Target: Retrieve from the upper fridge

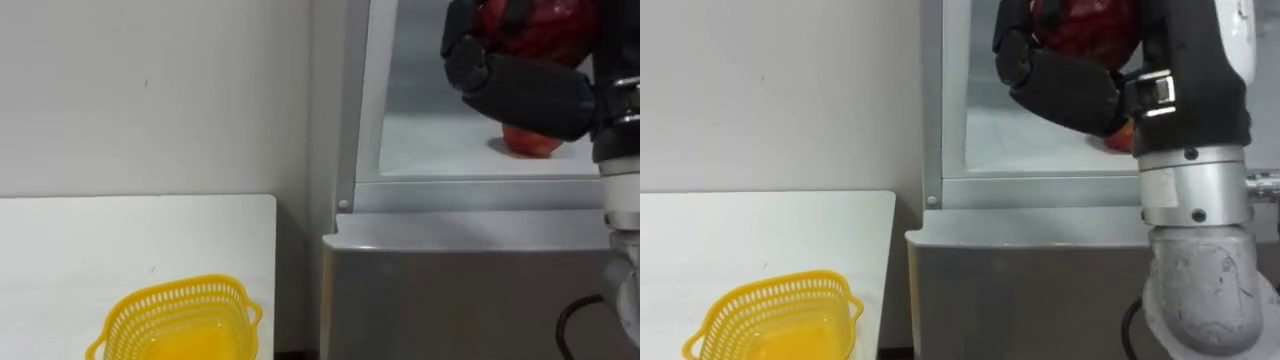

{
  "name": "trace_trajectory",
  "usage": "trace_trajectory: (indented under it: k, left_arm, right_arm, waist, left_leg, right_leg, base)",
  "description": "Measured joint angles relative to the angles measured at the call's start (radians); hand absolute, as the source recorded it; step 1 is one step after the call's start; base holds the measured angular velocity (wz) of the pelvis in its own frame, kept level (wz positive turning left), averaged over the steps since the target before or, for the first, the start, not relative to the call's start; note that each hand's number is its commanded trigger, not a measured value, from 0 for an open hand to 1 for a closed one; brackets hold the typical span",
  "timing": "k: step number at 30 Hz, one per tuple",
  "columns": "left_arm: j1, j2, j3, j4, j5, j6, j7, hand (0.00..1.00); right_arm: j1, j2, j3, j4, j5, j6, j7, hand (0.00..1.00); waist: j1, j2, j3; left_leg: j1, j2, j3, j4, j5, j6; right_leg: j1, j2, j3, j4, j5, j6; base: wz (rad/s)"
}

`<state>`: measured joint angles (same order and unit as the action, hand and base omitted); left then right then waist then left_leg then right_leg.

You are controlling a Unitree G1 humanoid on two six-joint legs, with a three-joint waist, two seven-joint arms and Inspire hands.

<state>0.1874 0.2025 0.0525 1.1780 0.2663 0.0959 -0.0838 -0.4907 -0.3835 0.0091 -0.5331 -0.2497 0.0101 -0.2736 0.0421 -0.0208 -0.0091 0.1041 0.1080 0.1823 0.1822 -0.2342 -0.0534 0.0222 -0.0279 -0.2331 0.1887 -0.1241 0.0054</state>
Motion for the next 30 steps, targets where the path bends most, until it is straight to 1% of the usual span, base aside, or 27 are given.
trace_trajectory:
  k: [1,2,3,4,6,7,9,10,12,13,15,16,18,21,22,24,28,30]
  left_arm:
    - [0.000,0.001,0.000,0.004,0.000,-0.005,-0.001,0.00]
    - [-0.003,0.006,-0.011,0.016,0.000,-0.016,-0.005,0.00]
    - [-0.010,0.009,-0.026,0.026,0.000,-0.019,-0.009,0.00]
    - [-0.013,0.010,-0.028,0.030,0.000,-0.020,-0.009,0.00]
    - [-0.026,0.015,-0.038,0.040,0.000,-0.039,-0.012,0.00]
    - [-0.028,0.017,-0.038,0.041,0.000,-0.042,-0.014,0.00]
    - [-0.044,0.024,-0.038,0.058,0.000,-0.047,-0.016,0.00]
    - [-0.050,0.026,-0.038,0.061,0.001,-0.048,-0.017,0.00]
    - [-0.056,0.034,-0.042,0.064,0.001,-0.054,-0.022,0.00]
    - [-0.054,0.035,-0.048,0.064,0.001,-0.054,-0.024,0.00]
    - [-0.055,0.038,-0.070,0.064,0.000,-0.054,-0.036,0.00]
    - [-0.057,0.037,-0.071,0.064,0.000,-0.054,-0.038,0.00]
    - [-0.061,0.038,-0.079,0.067,0.000,-0.058,-0.038,0.00]
    - [-0.061,0.038,-0.090,0.070,0.005,-0.058,-0.038,0.00]
    - [-0.061,0.037,-0.090,0.070,0.005,-0.059,-0.038,0.00]
    - [-0.060,0.038,-0.089,0.070,0.007,-0.059,-0.038,0.00]
    - [-0.061,0.038,-0.087,0.068,0.010,-0.061,-0.045,0.00]
    - [-0.059,0.040,-0.087,0.068,0.010,-0.062,-0.055,0.00]
  right_arm:
    - [0.000,0.000,0.003,-0.013,-0.009,-0.002,-0.002,1.00]
    - [0.000,0.000,0.013,-0.038,-0.036,-0.012,-0.007,1.00]
    - [0.000,0.001,0.028,-0.054,-0.047,-0.034,-0.014,1.00]
    - [0.001,0.001,0.038,-0.063,-0.049,-0.044,-0.016,1.00]
    - [0.003,0.001,0.063,-0.081,-0.052,-0.087,-0.016,1.00]
    - [0.003,0.001,0.070,-0.082,-0.054,-0.094,-0.016,1.00]
    - [0.003,0.001,0.094,-0.081,-0.072,-0.109,-0.001,1.00]
    - [0.003,0.001,0.097,-0.081,-0.078,-0.111,0.004,1.00]
    - [0.002,0.003,0.109,-0.081,-0.102,-0.128,0.022,1.00]
    - [0.001,0.008,0.116,-0.081,-0.105,-0.131,0.027,1.00]
    - [0.001,0.034,0.156,-0.081,-0.125,-0.143,0.048,1.00]
    - [0.001,0.039,0.169,-0.081,-0.132,-0.144,0.051,1.00]
    - [0.001,0.043,0.221,-0.076,-0.148,-0.145,0.070,1.00]
    - [0.001,0.045,0.273,-0.076,-0.180,-0.145,0.096,1.00]
    - [0.001,0.047,0.279,-0.076,-0.191,-0.146,0.102,1.00]
    - [0.001,0.070,0.289,-0.071,-0.230,-0.151,0.126,1.00]
    - [0.001,0.081,0.308,-0.060,-0.240,-0.152,0.148,1.00]
    - [0.001,0.083,0.318,-0.038,-0.273,-0.155,0.154,1.00]
  waist:
    - [0.000,-0.001,-0.0003]
    - [0.001,-0.004,0.0003]
    - [0.005,-0.005,0.0011]
    - [0.010,-0.006,0.0018]
    - [0.021,-0.016,0.0037]
    - [0.024,-0.020,0.0040]
    - [0.039,-0.033,0.0101]
    - [0.042,-0.038,0.0104]
    - [0.052,-0.052,0.0088]
    - [0.057,-0.053,0.0079]
    - [0.075,-0.054,0.0075]
    - [0.077,-0.054,0.0076]
    - [0.095,-0.054,0.0085]
    - [0.109,-0.058,0.0096]
    - [0.114,-0.060,0.0107]
    - [0.126,-0.069,0.0164]
    - [0.142,-0.072,0.0168]
    - [0.147,-0.072,0.0168]
  left_leg:
    - [-0.001,0.000,0.000,-0.001,0.000,0.000]
    - [0.001,0.000,0.000,-0.001,0.000,0.000]
    - [0.006,0.001,0.005,-0.002,0.000,0.000]
    - [0.010,0.001,0.008,-0.003,0.000,0.000]
    - [0.012,0.000,0.008,-0.009,0.000,0.000]
    - [0.012,0.000,0.008,-0.009,0.000,0.000]
    - [0.010,0.001,0.006,-0.012,0.000,0.000]
    - [0.009,0.001,0.005,-0.013,0.000,0.000]
    - [0.003,0.000,-0.002,-0.015,0.000,0.000]
    - [0.003,0.000,-0.003,-0.015,0.000,0.000]
    - [0.005,0.000,-0.007,-0.011,0.000,0.000]
    - [0.005,0.000,-0.007,-0.011,0.000,0.000]
    - [0.009,0.000,-0.008,-0.013,0.001,0.000]
    - [0.013,0.000,-0.010,-0.013,0.001,0.000]
    - [0.013,0.000,-0.010,-0.013,0.001,0.000]
    - [0.010,-0.001,-0.022,-0.013,0.001,0.000]
    - [0.011,-0.001,-0.032,-0.018,0.001,0.000]
    - [0.011,0.000,-0.048,-0.019,0.001,0.000]
  right_leg:
    - [-0.001,0.000,0.000,0.000,0.000,0.000]
    - [-0.001,0.001,0.001,0.001,0.000,0.000]
    - [-0.001,0.002,0.006,0.003,0.000,0.000]
    - [-0.001,0.002,0.010,0.004,0.000,0.000]
    - [-0.001,0.002,0.011,0.005,0.000,0.000]
    - [-0.001,0.002,0.010,0.005,0.000,0.000]
    - [-0.001,0.002,0.009,0.005,0.000,0.000]
    - [-0.002,0.002,0.008,0.005,0.000,0.000]
    - [-0.001,0.001,0.000,0.003,0.000,0.000]
    - [-0.001,0.001,-0.001,0.001,0.000,0.000]
    - [0.003,0.001,-0.004,-0.001,0.000,0.000]
    - [0.003,0.001,-0.004,-0.002,0.000,0.000]
    - [0.006,0.000,-0.006,-0.004,0.000,0.000]
    - [0.014,-0.001,-0.015,-0.005,0.000,0.001]
    - [0.014,-0.001,-0.015,-0.005,0.000,0.001]
    - [0.014,-0.001,-0.018,-0.005,0.000,0.001]
    - [0.023,-0.002,-0.031,-0.005,-0.001,0.001]
    - [0.029,-0.004,-0.048,-0.004,-0.001,0.001]
  base:
    - [-0.03]
    - [-0.07]
    - [-0.11]
    - [-0.13]
    - [-0.03]
    - [0.00]
    - [0.00]
    - [0.07]
    - [0.11]
    - [0.07]
    - [0.05]
    - [0.04]
    - [0.00]
    - [0.05]
    - [0.00]
    - [0.05]
    - [0.12]
    - [0.19]
